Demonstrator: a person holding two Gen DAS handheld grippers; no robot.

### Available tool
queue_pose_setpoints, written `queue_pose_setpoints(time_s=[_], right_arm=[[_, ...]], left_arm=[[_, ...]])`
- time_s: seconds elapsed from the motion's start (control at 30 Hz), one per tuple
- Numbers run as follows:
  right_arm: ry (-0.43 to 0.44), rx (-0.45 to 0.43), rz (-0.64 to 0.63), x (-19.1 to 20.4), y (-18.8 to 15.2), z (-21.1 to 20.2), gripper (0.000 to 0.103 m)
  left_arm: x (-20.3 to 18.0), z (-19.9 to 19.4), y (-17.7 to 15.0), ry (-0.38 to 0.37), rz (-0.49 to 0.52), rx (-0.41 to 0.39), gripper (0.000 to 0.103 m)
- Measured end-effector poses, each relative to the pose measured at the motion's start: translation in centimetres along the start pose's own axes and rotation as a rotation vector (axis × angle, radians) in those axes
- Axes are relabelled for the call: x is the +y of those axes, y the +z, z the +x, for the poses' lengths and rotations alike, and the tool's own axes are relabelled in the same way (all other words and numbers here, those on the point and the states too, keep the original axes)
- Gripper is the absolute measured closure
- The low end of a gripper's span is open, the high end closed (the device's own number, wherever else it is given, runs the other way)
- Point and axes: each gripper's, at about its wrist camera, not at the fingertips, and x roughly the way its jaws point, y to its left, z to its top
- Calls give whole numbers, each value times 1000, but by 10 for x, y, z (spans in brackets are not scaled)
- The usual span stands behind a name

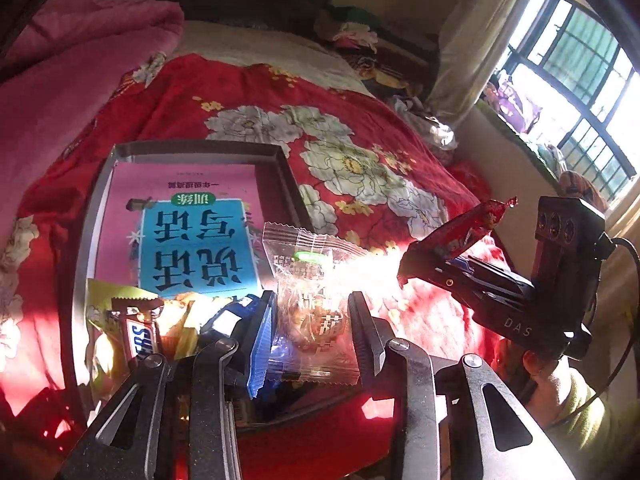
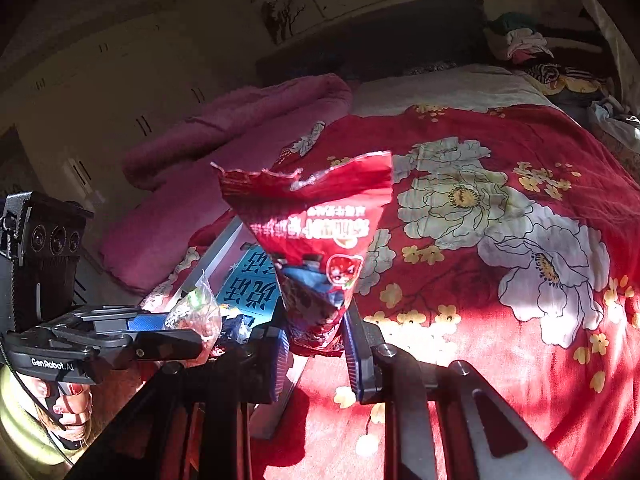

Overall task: Organize snacks
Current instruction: 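Lower both held bags into the tray and open both tools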

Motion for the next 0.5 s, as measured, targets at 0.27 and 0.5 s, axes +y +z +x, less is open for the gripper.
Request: queue_pose_setpoints(time_s=[0.27,0.5], right_arm=[[17,69,-80,42,-4,35,78],[-40,92,-105,52,-5,59,78]], left_arm=[[68,-16,-11,140,-100,-33,66],[75,-7,-18,175,-73,-23,65]])
